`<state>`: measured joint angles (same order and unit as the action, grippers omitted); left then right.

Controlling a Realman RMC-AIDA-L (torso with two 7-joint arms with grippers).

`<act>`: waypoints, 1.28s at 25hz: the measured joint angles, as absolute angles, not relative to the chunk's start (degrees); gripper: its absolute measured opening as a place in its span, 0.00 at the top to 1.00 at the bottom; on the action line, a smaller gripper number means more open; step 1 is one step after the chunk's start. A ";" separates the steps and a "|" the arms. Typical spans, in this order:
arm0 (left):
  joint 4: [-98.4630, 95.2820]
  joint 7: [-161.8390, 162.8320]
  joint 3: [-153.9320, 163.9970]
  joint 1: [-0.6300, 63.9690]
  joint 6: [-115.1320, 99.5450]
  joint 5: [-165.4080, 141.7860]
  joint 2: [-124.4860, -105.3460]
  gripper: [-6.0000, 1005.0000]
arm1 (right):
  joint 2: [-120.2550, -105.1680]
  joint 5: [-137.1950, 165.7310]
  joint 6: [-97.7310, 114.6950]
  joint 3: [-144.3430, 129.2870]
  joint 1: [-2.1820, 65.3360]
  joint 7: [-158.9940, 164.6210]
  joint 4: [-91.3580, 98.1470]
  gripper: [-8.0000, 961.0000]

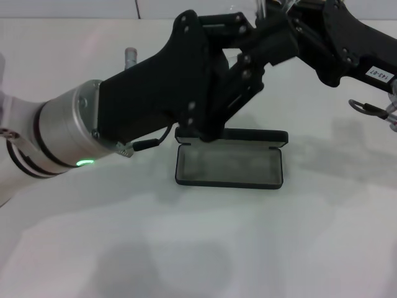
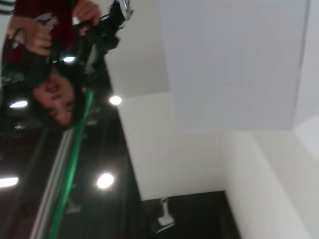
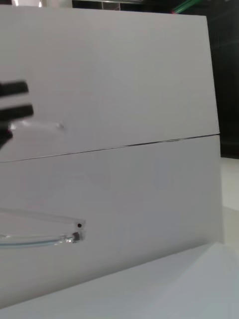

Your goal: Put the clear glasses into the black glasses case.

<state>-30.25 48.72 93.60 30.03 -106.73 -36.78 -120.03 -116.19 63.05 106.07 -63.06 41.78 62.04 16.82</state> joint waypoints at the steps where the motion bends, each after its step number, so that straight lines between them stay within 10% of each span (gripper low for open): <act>1: -30.24 48.72 93.60 30.04 -106.04 -36.69 -120.03 0.89 | -116.19 63.05 106.00 -63.26 41.83 61.99 16.81 0.87; 32: -26.61 47.03 93.52 30.14 -102.28 -36.65 -119.98 0.89 | -116.19 63.20 105.61 -66.88 41.60 61.87 16.72 0.86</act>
<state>-26.61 47.03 93.52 30.13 -102.28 -36.65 -119.98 -116.19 63.20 105.61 -66.88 41.60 61.87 16.72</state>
